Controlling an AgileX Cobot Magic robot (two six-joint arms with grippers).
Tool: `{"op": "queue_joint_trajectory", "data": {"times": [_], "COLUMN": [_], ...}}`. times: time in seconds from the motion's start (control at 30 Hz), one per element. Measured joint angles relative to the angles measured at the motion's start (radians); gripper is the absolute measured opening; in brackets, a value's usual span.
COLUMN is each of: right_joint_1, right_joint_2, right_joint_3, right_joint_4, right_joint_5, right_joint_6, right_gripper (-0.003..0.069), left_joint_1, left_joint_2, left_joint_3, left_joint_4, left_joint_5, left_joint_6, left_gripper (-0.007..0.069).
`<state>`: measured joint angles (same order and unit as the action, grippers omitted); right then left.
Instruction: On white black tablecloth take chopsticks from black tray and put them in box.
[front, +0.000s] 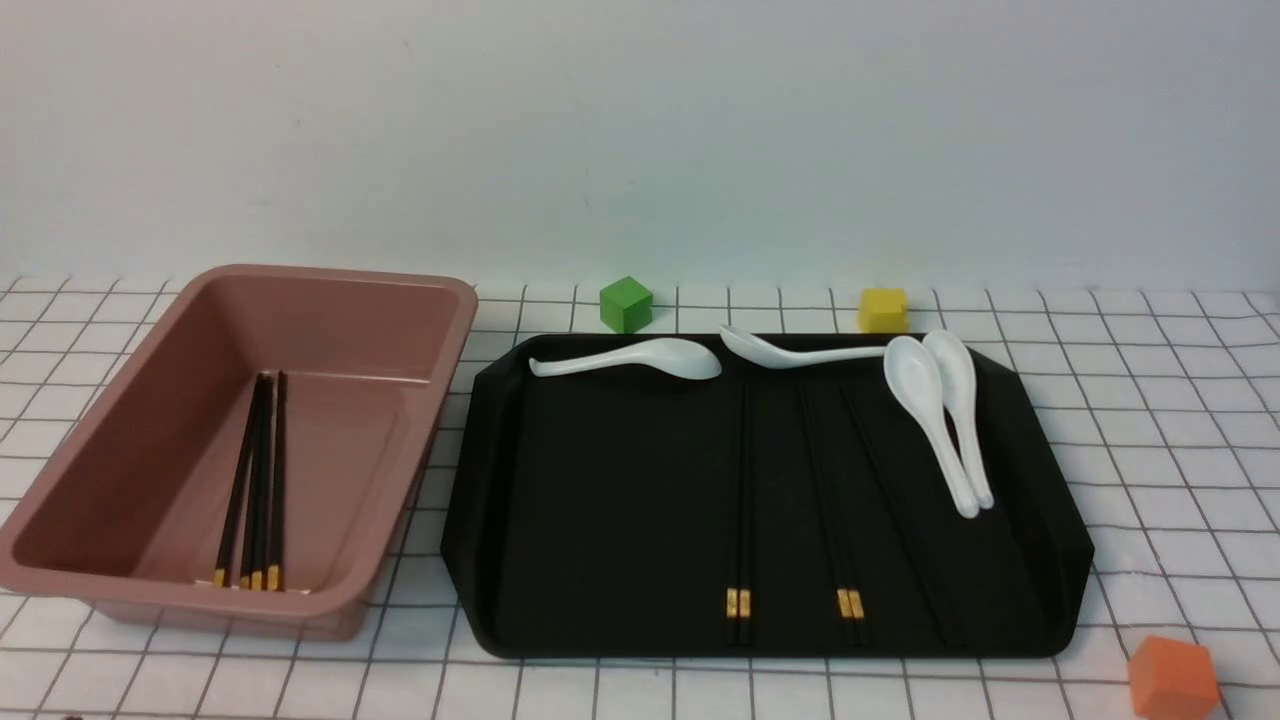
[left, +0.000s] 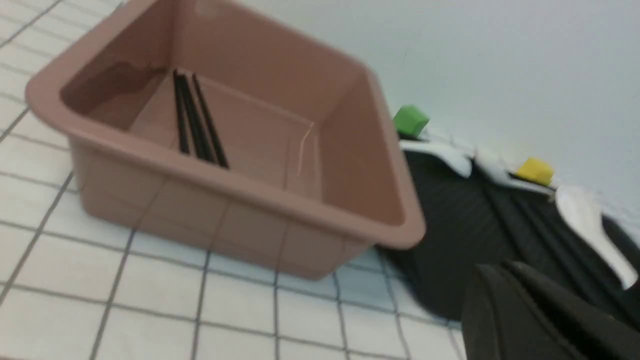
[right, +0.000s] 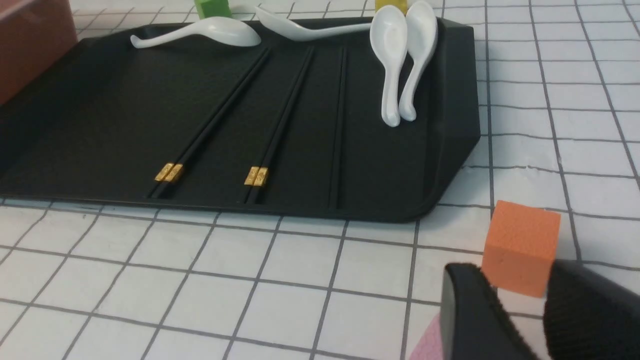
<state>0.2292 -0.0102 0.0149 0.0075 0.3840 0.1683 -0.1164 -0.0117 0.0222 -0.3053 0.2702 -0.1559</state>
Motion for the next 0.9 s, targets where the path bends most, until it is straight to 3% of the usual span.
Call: {"op": "queue_joint_trajectory", "data": {"times": [0.17,0.9], "right_joint_1": [0.000,0.000], "right_joint_2": [0.000,0.000], "right_joint_3": [0.000,0.000], "right_joint_4": [0.000,0.001], "right_joint_5": [0.000,0.000], "right_joint_6": [0.000,0.000], "right_gripper": [0.0240,0.0240], "left_joint_1": [0.000,0.000], "left_joint_2": [0.000,0.000], "left_joint_3": [0.008,0.008], "left_joint_4": [0.100,0.110], "left_joint_5": [0.117,0.123], "left_joint_6": [0.001,0.001], "left_gripper": [-0.0013,0.0000]}}
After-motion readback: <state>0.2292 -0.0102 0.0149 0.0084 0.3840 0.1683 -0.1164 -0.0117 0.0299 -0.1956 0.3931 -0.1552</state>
